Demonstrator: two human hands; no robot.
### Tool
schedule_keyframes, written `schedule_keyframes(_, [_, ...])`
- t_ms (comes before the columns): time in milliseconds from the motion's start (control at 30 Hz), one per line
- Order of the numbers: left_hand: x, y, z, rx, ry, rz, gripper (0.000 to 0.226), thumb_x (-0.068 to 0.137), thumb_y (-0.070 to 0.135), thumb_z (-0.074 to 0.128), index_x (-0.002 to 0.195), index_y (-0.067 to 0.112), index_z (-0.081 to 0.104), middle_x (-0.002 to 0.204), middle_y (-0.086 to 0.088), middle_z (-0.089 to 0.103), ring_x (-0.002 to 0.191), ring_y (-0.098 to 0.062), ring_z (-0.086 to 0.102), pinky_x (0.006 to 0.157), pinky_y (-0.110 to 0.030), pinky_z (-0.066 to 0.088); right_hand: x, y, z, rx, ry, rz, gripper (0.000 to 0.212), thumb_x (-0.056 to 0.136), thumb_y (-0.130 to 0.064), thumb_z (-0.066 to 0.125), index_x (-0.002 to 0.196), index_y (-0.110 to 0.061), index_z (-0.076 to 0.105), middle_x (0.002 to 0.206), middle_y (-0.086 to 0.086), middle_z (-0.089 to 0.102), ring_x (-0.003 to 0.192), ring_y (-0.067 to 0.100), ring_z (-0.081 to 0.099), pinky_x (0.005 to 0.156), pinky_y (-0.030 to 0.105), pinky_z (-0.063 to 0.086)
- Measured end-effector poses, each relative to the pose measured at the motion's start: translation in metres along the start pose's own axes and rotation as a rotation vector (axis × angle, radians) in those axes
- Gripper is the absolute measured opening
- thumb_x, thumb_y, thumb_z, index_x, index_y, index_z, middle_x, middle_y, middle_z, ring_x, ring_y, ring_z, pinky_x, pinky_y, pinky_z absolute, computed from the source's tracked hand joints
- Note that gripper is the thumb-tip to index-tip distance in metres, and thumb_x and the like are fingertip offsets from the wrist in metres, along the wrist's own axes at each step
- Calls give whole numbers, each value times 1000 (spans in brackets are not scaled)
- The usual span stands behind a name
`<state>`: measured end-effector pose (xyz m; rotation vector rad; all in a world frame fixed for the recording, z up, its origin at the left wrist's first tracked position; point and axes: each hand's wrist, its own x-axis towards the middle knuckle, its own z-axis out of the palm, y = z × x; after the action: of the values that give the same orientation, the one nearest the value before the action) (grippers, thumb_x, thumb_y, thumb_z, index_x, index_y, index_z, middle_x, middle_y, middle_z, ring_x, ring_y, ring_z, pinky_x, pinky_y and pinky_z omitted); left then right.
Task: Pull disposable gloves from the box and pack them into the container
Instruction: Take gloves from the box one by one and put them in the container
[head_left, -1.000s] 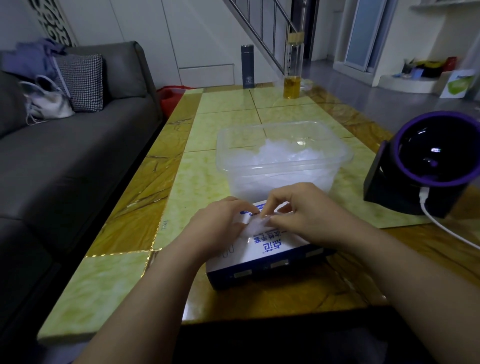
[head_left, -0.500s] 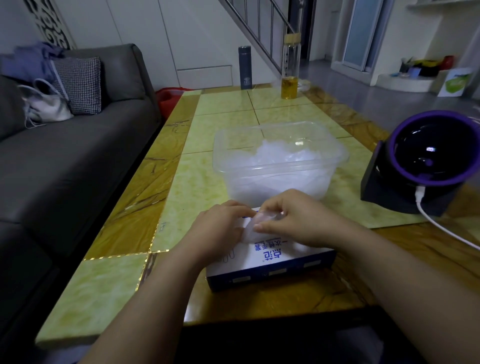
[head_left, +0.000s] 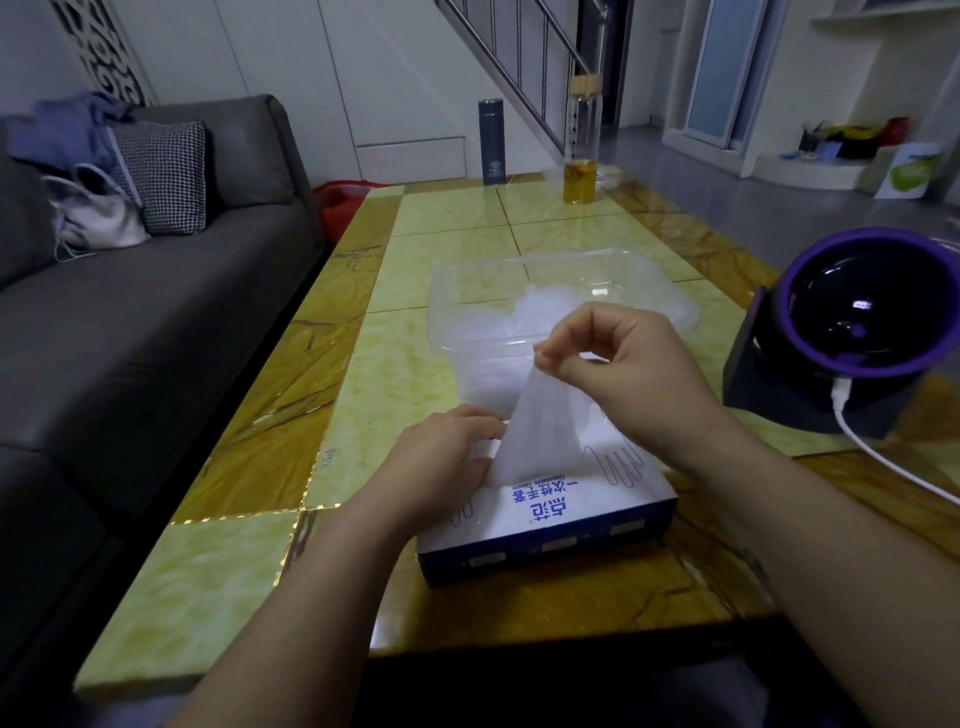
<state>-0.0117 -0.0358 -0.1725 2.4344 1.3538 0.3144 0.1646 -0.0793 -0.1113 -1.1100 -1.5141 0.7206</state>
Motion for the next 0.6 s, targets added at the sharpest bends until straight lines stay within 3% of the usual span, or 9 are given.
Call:
schedule_keyframes(133, [0, 2, -1, 42, -9, -2, 38, 89, 13, 52, 122, 29, 62, 137, 8, 51, 118, -20, 51, 96, -40, 42, 18, -17, -5, 13, 179, -129, 28, 80, 5, 68, 72, -21, 63, 70, -12, 64, 72, 8, 59, 76, 26, 53])
schedule_keyframes(233, [-4, 8, -5, 11, -11, 1, 22, 90, 9, 52, 99, 24, 65, 125, 2, 55, 106, -20, 53, 87, -28, 43, 29, -23, -14, -1, 312, -182, 23, 82, -6, 70, 78, -28, 63, 78, -9, 64, 76, 14, 57, 77, 29, 53])
schedule_keyframes(267, [-6, 9, -8, -66, 4, -13, 21, 92, 9, 50, 95, 25, 64, 121, 4, 55, 103, -16, 52, 81, -19, 42, 30, -21, -16, 4, 338, -178, 21, 83, -9, 70, 81, -29, 63, 80, -10, 63, 76, 12, 56, 75, 27, 53])
schedule_keyframes(333, [-8, 13, -20, -353, 67, -103, 27, 98, 12, 43, 111, 21, 65, 119, 13, 54, 106, -6, 53, 79, -10, 40, 32, -16, -18, 42, 362, -146, 19, 85, -11, 68, 88, -29, 63, 82, -9, 60, 74, 7, 54, 70, 21, 52])
schedule_keyframes(400, [-9, 15, -34, -689, 109, -150, 34, 103, 22, 35, 122, 20, 63, 119, 11, 62, 111, -7, 58, 91, -22, 44, 33, -11, -16, 119, 355, -107, 21, 86, -9, 67, 94, -28, 63, 82, -8, 58, 73, 4, 54, 69, 18, 50])
schedule_keyframes(500, [-13, 25, -47, -1132, -20, -110, 53, 95, 55, 32, 120, 18, 61, 115, -5, 69, 109, -19, 64, 95, -35, 47, 36, -12, -11, 273, 274, -72, 24, 87, -4, 65, 99, -25, 61, 78, -9, 60, 71, 1, 58, 72, 19, 51])
schedule_keyframes(600, [-11, 40, -55, -1259, -54, -159, 66, 74, 62, 42, 113, 13, 62, 102, -7, 72, 101, -22, 67, 91, -35, 50, 40, -15, -5, 250, 156, -82, 26, 85, -2, 65, 98, -24, 61, 79, -7, 60, 75, 3, 58, 79, 23, 52])
